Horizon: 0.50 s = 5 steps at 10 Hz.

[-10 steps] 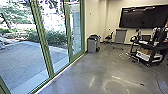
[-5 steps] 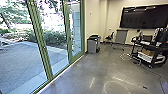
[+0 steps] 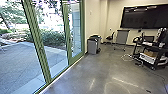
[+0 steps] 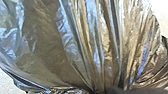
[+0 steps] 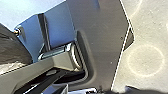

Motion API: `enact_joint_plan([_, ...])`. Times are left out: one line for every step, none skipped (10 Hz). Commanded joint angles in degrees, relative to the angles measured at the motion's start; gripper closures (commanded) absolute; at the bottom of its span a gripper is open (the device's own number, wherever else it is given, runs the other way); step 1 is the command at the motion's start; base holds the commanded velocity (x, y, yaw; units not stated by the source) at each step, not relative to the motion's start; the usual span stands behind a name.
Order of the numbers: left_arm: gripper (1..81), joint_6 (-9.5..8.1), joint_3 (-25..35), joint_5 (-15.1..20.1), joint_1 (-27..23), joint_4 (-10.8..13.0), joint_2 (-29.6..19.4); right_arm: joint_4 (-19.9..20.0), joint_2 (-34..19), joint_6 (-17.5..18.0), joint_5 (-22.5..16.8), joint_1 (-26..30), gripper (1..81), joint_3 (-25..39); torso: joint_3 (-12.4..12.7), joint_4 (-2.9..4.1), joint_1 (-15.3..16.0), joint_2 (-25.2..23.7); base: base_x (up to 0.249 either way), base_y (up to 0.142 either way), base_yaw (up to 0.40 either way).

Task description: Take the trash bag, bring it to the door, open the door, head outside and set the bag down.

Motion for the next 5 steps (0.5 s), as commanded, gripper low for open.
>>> enact_joint_plan([81.1,0.31,0.06,3.94,-2.47,0.22,0.10,-0.05,-0.18,-0.10,-3.89,2.26,1.0,0.09,0.00,0.00,0.00,0.00,0.199,0.000,0.000])
enact_joint_plan([81.1,0.40,0.06,3.95,-2.47,0.30,0.10,-0.05,-0.18,-0.10,-3.89,2.26,1.0,0.09,0.00,0.00,0.00,0.00,0.195,0.000,0.000])
enact_joint_plan([81.1,0.32,0.14,3.95,-2.47,0.31,0.19,-0.05,-0.18,-0.10,-3.89,2.26,1.0,0.09,0.00,0.00,0.00,0.00,0.191,0.000,0.000])
enact_joint_plan([81.1,0.40,0.06,3.95,-2.47,0.31,0.19,-0.05,-0.18,-0.10,-3.89,2.26,1.0,0.09,0.00,0.00,0.00,0.00,0.186,0.000,0.000])
enact_joint_plan([81.1,0.40,0.06,3.95,-2.47,0.31,0.19,-0.05,-0.18,-0.19,-3.89,2.26,1.0,0.09,0.00,0.00,0.00,0.00,0.177,0.000,0.000])
